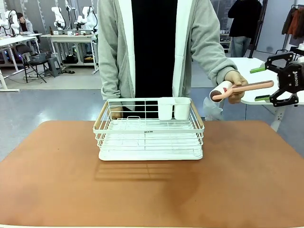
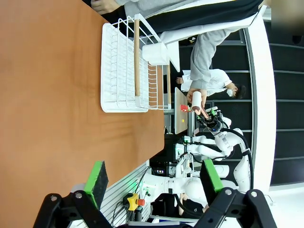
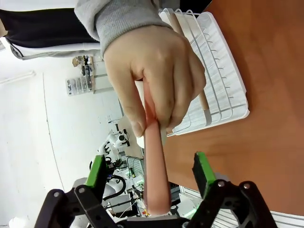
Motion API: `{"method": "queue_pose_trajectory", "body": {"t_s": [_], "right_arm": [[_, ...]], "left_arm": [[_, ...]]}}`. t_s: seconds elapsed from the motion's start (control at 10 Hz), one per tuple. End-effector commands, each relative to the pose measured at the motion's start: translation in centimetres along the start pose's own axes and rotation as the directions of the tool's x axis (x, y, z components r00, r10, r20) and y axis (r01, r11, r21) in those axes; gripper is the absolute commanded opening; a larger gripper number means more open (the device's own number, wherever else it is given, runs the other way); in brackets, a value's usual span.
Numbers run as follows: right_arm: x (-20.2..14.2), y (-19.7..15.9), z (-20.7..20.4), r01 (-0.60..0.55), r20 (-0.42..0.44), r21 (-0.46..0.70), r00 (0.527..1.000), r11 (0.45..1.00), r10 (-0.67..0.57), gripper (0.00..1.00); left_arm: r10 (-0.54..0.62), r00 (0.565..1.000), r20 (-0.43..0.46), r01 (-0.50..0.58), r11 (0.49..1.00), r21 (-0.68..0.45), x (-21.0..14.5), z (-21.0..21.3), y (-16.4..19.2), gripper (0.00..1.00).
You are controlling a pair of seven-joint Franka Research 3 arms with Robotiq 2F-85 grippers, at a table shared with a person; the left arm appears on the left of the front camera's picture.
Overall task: Clean the table.
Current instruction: Pick up the Lint Roller when the human hands it over.
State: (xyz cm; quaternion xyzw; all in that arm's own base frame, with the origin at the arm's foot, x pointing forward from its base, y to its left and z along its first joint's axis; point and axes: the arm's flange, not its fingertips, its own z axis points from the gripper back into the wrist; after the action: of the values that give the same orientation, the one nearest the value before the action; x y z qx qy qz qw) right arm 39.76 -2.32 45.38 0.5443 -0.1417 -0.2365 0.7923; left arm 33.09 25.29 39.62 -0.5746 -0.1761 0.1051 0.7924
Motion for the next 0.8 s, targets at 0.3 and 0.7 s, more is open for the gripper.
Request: {"method": "queue_pose_trajectory", "body": {"t_s": [0.3, 0.7], "right_arm": [[0.41, 0.08, -0.87, -0.012, 0.021, 0.008, 1.0, 1.0, 0.012, 0.4], [0.55, 0.07, -0.69, -0.015, 0.027, 0.009, 1.0, 1.0, 0.015, 0.0]], "left_arm": [[-0.012, 1.0, 0.003, 0.012, 1.0, -0.02, -0.19, 0.23, 0.03, 1.0], [-0.012, 1.0, 0.003, 0.012, 1.0, -0.02, -0.19, 0.23, 0.03, 1.0]]}}
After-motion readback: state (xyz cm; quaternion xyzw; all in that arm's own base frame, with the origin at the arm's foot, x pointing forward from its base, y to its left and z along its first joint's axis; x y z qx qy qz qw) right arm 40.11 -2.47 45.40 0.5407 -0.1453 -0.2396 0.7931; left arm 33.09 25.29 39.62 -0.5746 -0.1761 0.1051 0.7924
